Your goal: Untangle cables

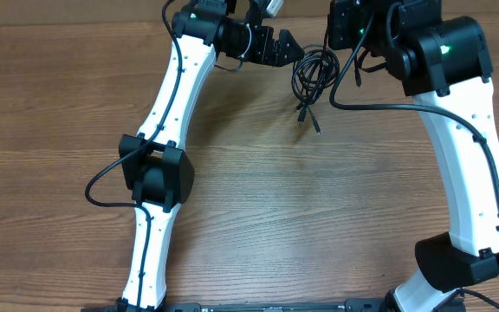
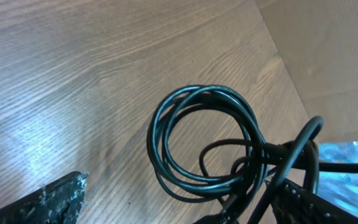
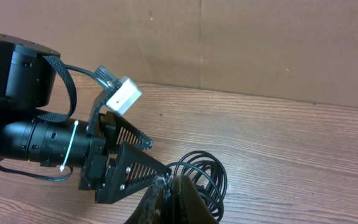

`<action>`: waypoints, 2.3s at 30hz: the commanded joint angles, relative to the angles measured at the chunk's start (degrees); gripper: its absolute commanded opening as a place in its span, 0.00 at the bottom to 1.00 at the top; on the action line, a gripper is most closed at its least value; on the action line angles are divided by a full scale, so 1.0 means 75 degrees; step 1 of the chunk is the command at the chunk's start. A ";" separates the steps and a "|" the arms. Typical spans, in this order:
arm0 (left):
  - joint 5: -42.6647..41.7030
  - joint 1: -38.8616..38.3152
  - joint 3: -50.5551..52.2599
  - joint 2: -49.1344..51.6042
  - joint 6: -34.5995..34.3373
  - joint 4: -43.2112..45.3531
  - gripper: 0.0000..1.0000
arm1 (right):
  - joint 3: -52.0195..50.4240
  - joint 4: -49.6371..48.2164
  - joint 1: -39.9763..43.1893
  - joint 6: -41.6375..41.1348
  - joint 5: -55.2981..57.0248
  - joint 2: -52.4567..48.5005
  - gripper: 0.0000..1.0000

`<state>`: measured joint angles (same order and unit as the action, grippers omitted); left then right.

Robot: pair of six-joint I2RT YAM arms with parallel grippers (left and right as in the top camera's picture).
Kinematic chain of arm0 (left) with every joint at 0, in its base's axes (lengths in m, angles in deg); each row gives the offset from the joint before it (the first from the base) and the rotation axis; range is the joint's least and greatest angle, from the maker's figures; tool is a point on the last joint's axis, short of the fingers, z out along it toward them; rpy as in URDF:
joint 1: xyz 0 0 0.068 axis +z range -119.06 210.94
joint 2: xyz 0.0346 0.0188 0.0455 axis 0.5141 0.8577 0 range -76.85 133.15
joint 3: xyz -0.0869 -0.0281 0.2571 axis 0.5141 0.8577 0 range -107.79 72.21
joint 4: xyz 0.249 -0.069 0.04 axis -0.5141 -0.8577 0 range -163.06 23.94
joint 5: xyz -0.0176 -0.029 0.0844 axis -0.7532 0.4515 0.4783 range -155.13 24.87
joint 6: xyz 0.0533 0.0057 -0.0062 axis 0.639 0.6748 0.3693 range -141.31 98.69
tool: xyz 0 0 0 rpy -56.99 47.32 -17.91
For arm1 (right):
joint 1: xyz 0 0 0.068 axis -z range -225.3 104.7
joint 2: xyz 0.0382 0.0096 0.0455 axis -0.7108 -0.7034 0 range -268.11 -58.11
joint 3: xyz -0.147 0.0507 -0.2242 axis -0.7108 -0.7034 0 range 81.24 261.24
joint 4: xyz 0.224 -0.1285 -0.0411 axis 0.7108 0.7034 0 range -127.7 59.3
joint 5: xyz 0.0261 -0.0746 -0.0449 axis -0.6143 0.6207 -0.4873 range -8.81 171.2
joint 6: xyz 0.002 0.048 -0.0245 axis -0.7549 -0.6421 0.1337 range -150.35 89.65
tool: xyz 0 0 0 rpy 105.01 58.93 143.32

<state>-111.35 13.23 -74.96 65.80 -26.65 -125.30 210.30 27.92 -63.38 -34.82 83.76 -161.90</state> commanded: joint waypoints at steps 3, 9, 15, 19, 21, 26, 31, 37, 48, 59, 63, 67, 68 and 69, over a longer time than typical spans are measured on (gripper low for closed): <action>-0.0184 -0.0242 -0.0134 -0.0006 0.0699 -0.0332 0.93 | 0.0175 -0.0079 0.0020 0.0020 0.0050 0.0041 0.05; 0.0035 -0.0350 -0.0134 -0.0006 0.0950 -0.0557 0.69 | 0.0175 -0.0079 0.0020 0.0006 0.0050 0.0041 0.05; 0.0099 -0.0350 -0.0134 -0.0006 0.0950 -0.0551 0.10 | 0.0175 -0.0076 0.0020 0.0006 0.0050 0.0041 0.05; 0.0096 -0.0350 -0.0134 -0.0006 0.0947 -0.0527 0.04 | 0.0175 -0.0076 0.0020 0.0006 0.0050 0.0041 0.05; 0.0099 -0.0350 -0.0134 -0.0006 0.0947 -0.0519 0.04 | 0.0175 -0.0076 0.0020 0.0006 0.0050 0.0041 0.05; 0.0201 -0.0245 -0.0134 -0.0006 0.0918 -0.0431 0.04 | 0.0175 -0.0047 0.0023 0.0009 0.0052 0.0041 0.04; 0.0251 0.0143 -0.0137 -0.0006 0.0411 -0.0210 0.04 | 0.0175 0.0181 0.0023 0.0012 0.0635 0.0041 0.04; 0.0175 0.1212 -0.0152 -0.0006 -0.0490 0.0052 0.04 | 0.0175 0.0627 0.0029 0.0009 0.1996 0.0041 0.04; -0.0251 0.2856 -0.0152 -0.0006 -0.1139 0.0052 0.04 | 0.0175 0.0597 0.0519 -0.0020 0.2081 0.0041 0.04; -0.0248 0.3663 -0.0152 -0.0006 -0.1160 0.0050 0.04 | 0.0175 0.0565 0.1230 -0.0020 0.2075 0.0041 0.04; -0.0245 0.3657 -0.0152 -0.0006 -0.1186 0.0052 0.05 | 0.0175 0.0490 0.1233 -0.0023 0.2040 0.0041 0.04; -0.0259 0.3526 -0.0152 -0.0006 -0.1215 0.0058 0.04 | 0.0175 0.0326 0.1233 -0.0023 0.1871 0.0041 0.06; -0.0458 0.3436 -0.0152 -0.0006 -0.1338 0.0128 0.04 | 0.0175 0.0230 0.1233 -0.0023 0.1594 0.0038 0.10; -0.0749 0.3369 -0.0152 -0.0006 -0.1352 0.0242 0.04 | 0.0172 0.0192 0.1236 -0.0023 0.1411 0.0032 0.14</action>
<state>-112.99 40.26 -74.96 65.80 -35.11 -124.95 210.30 30.50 -54.29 -34.84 97.86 -161.90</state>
